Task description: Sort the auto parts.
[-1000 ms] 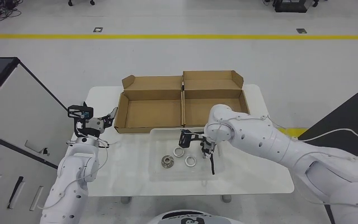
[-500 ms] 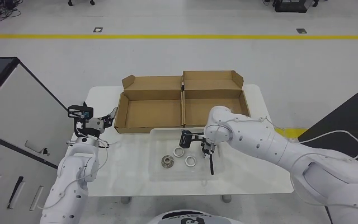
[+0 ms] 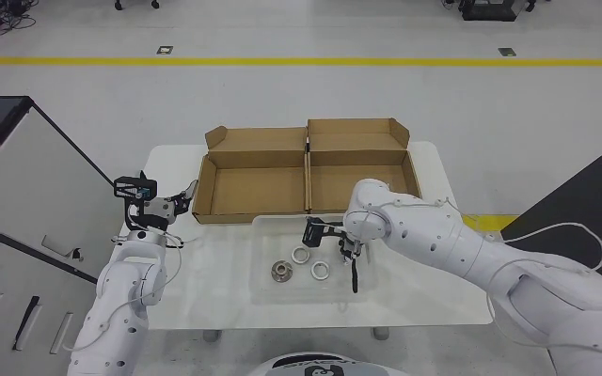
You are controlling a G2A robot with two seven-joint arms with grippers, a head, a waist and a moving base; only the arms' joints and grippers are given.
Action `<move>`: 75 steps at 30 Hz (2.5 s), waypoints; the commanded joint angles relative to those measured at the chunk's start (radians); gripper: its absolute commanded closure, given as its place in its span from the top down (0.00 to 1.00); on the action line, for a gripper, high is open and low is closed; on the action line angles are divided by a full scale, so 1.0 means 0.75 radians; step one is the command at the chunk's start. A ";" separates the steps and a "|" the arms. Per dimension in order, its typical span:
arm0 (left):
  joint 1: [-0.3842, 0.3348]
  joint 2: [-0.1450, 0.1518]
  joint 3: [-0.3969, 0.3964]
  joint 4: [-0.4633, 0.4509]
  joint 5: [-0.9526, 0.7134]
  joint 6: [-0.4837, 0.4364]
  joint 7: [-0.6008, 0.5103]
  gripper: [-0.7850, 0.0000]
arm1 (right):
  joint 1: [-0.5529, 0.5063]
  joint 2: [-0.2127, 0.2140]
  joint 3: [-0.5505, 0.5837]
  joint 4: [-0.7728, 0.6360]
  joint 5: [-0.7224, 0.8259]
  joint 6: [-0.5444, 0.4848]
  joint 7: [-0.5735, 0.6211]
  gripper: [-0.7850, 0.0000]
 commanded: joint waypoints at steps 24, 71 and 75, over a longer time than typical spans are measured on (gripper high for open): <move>0.000 0.000 0.000 0.000 0.000 0.000 0.000 1.00 | -0.057 0.102 0.262 -0.292 0.148 0.010 0.106 0.00; 0.000 0.000 0.000 0.000 0.000 0.000 0.000 1.00 | -0.030 0.434 0.571 -0.325 1.029 -0.938 -0.810 0.00; 0.000 0.000 0.000 0.000 0.000 0.000 0.000 1.00 | -0.039 0.433 0.589 -0.340 1.048 -0.938 -0.808 0.00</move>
